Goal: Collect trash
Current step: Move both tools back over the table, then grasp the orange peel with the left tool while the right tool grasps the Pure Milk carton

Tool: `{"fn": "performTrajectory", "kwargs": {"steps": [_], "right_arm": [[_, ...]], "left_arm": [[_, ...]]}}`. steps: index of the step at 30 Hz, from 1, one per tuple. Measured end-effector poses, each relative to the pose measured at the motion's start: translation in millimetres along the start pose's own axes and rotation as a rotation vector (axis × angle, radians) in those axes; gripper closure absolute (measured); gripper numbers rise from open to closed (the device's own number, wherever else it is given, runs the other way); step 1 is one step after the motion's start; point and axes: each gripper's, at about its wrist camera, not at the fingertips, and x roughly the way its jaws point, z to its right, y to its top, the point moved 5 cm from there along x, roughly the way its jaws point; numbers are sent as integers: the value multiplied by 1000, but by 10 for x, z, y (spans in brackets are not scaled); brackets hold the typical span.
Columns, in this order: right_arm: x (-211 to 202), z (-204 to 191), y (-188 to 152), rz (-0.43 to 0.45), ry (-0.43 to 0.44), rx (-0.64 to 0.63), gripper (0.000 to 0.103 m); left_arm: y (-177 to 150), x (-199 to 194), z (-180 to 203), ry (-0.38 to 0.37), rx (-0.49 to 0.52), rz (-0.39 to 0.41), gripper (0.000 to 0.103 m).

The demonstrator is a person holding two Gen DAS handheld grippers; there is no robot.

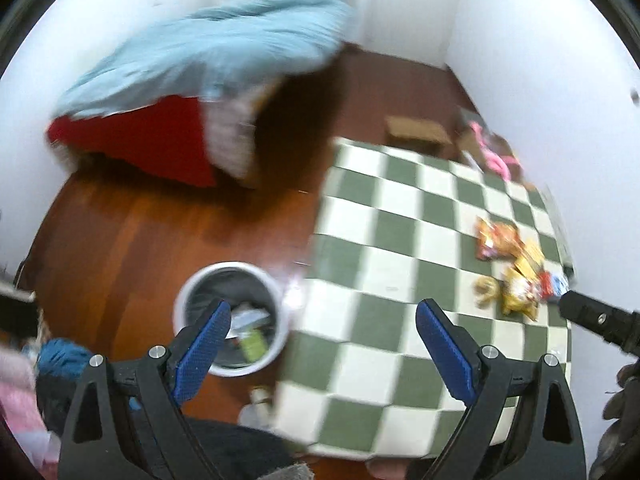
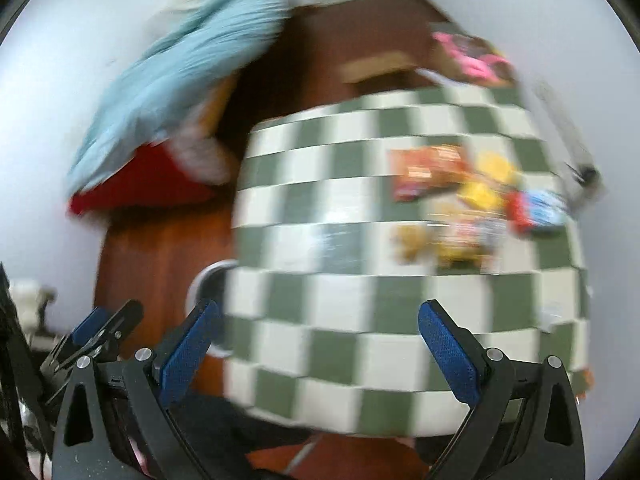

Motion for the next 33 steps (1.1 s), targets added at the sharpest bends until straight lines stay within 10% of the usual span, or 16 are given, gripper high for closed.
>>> {"fn": "performTrajectory", "kwargs": {"steps": [11,19,33], "right_arm": [[510,2287,486,-62,-205,269,2],[940,2601,730,-93,-181,271,2],[1571,2520,942,-182,-249,109,2]], "left_arm": [[-98,1436,1894,-170,182,-247,10],[-168,2022,2265,-226,161,-357,67],[-170,1930,2161,-94,208,-259,77]]}}
